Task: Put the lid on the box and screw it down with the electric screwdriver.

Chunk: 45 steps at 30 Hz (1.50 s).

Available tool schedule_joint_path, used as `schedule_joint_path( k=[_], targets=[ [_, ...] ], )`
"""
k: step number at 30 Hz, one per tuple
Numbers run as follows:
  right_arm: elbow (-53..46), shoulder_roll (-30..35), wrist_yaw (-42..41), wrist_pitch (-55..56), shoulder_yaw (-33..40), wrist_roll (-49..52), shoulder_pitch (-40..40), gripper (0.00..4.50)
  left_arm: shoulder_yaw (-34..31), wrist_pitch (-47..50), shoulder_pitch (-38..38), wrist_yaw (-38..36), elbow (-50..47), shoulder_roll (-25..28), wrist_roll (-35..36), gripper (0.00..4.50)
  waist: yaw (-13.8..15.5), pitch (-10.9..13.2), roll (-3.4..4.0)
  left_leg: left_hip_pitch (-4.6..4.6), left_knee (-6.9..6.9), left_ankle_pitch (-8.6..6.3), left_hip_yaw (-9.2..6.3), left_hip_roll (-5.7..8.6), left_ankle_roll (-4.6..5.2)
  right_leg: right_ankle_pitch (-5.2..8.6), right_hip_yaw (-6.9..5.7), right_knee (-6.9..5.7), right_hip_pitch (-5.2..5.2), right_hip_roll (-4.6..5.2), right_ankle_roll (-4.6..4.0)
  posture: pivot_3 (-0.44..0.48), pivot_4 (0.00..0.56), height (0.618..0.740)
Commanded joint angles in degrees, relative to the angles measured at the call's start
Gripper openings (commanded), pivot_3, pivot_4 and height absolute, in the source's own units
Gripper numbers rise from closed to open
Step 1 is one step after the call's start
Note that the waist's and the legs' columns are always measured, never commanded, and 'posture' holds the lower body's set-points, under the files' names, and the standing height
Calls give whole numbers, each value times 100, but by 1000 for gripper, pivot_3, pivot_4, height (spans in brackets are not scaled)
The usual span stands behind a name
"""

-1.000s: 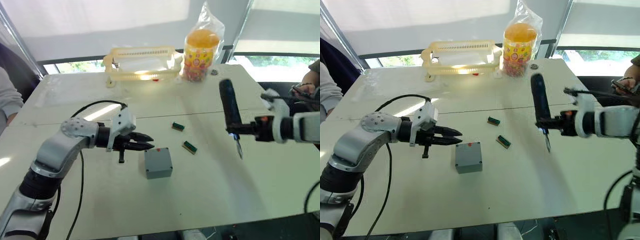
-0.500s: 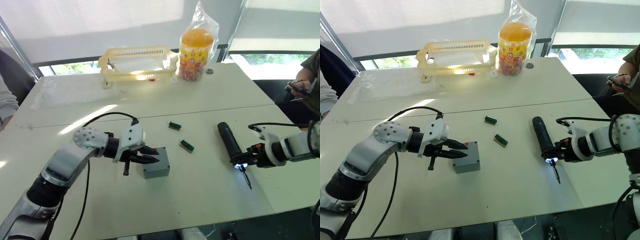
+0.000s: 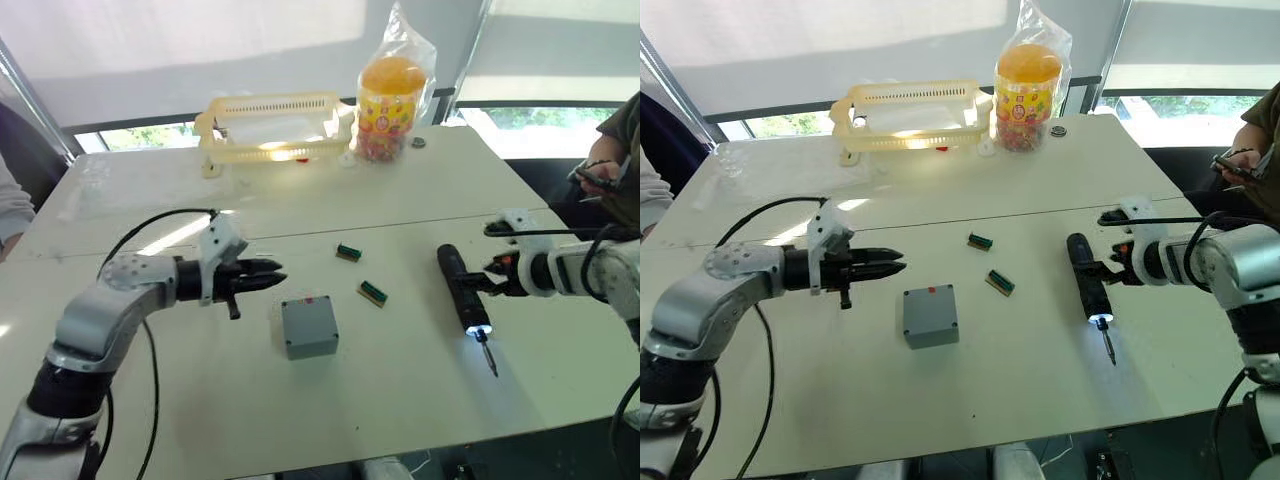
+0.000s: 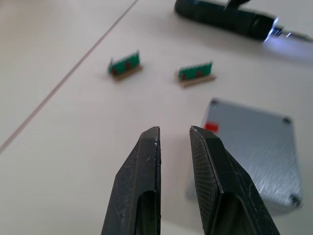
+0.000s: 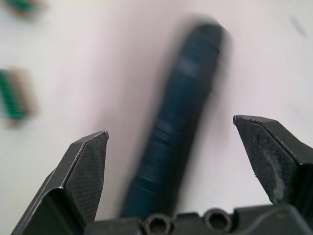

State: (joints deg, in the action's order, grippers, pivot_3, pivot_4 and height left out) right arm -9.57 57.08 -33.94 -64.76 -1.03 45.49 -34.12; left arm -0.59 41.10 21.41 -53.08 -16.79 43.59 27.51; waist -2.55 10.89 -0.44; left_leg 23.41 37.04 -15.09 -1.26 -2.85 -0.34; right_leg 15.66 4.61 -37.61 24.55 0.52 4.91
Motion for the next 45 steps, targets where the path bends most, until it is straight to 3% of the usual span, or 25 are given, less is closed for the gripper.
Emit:
schedule_joint_path(
  k=[1, 4, 6, 10, 21, 29, 39, 45],
  targets=[
    [-1693, -461, -483, 353, 293, 752, 734, 4480, -179, -36, -413, 287, -107, -2, -108, 935, 27, 0, -2, 2, -1, 0, -11, -1, 0, 2, -7, -1, -2, -1, 1, 0, 150, 740],
    [-2206, -925, -291, 446, -77, 606, 1225, 4480, -168, -7, -607, 332, -190, -111, 28, 935, 129, -1, -5, 11, 11, 4, -17, 4, -8, 0, -17, -2, -5, 9, 1, 0, 150, 740],
    [-2366, -978, -342, 850, -704, -47, 1563, 4480, -81, 7, -656, 414, -244, -203, 21, 935, 182, -1, -12, 7, 29, 17, -12, 9, -32, 1, -15, 1, -20, 17, -1, 0, 150, 740],
    [-2306, -1152, -358, 1196, -1118, -591, 1723, 4480, 33, 43, -636, 440, -291, -247, -20, 935, 170, -3, -17, 3, 33, 38, -3, 14, -68, -1, -6, 10, -29, 22, -32, 0, 150, 740],
    [-2139, -1817, -475, 852, -1395, -705, 1590, 4480, 784, -253, -132, 608, 129, -868, -461, 935, 168, -6, -20, -3, 23, 40, -13, 10, -71, -19, -10, 0, -24, 9, -7, 0, 150, 740],
    [-2368, -2357, -302, 314, -1364, -407, 1489, 4480, 1041, -890, 420, 521, 1086, -1183, -955, 935, 169, -6, -19, -2, 24, 40, -17, 10, -70, -20, -13, -3, -24, 7, -6, 0, 150, 740],
    [-2547, -1481, -224, 651, -737, -903, 1781, 4480, 784, -1116, 45, 124, 1081, -612, -1060, 935, 141, -6, -19, -3, 23, 40, -18, 10, -70, -21, -14, -3, -24, 8, -4, 0, 150, 740],
    [-1907, -1557, -388, 1475, -973, -1558, 1538, 4480, 655, -762, -497, -147, 331, -275, -742, 935, 152, -6, -19, -4, 20, 40, -18, 8, -70, -20, -15, -4, -23, 7, -5, 0, 150, 740]
  ],
)
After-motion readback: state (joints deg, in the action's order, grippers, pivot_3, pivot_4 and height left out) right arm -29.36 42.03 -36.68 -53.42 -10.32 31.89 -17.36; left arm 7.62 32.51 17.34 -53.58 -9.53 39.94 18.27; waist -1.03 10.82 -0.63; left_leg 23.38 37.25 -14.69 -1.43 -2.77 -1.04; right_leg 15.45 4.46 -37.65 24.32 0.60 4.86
